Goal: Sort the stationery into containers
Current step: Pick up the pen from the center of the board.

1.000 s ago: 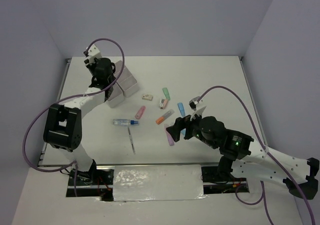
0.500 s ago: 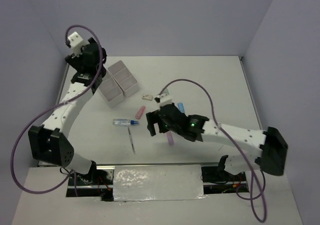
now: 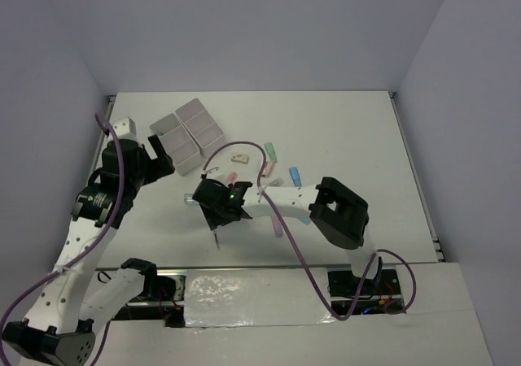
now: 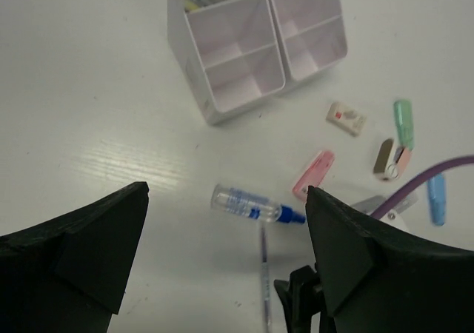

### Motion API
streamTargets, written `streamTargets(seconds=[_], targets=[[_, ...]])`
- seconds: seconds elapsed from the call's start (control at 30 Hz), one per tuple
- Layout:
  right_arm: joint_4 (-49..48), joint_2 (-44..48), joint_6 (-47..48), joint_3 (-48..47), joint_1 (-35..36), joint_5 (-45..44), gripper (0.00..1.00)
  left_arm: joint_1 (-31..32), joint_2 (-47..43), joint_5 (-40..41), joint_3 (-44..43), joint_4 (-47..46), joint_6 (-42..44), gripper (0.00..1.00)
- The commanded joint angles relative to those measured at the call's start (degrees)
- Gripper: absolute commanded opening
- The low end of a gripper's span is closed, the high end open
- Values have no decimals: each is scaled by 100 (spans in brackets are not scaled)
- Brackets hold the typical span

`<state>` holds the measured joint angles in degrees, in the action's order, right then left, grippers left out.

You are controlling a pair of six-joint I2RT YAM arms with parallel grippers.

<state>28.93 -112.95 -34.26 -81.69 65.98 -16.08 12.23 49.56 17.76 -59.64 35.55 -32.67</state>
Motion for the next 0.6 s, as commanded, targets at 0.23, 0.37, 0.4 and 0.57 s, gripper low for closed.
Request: streamTargets(seconds=[0.23,0.37,0.4,0.57], targets=[[544,-606,-151,-839,258,-71,66,-10,-1307,298,839,31,340,99],[824,-912,-169,-1033,319,-176,62,-19,-1484,351,892,31,313,99],[895,-983,-160,-1094,354,-185,62,-19,-1519,360,901,31,313,99],[958,-1116,-107,-1122,390,-2,46,-19,-1581,334,910,22,348,99]])
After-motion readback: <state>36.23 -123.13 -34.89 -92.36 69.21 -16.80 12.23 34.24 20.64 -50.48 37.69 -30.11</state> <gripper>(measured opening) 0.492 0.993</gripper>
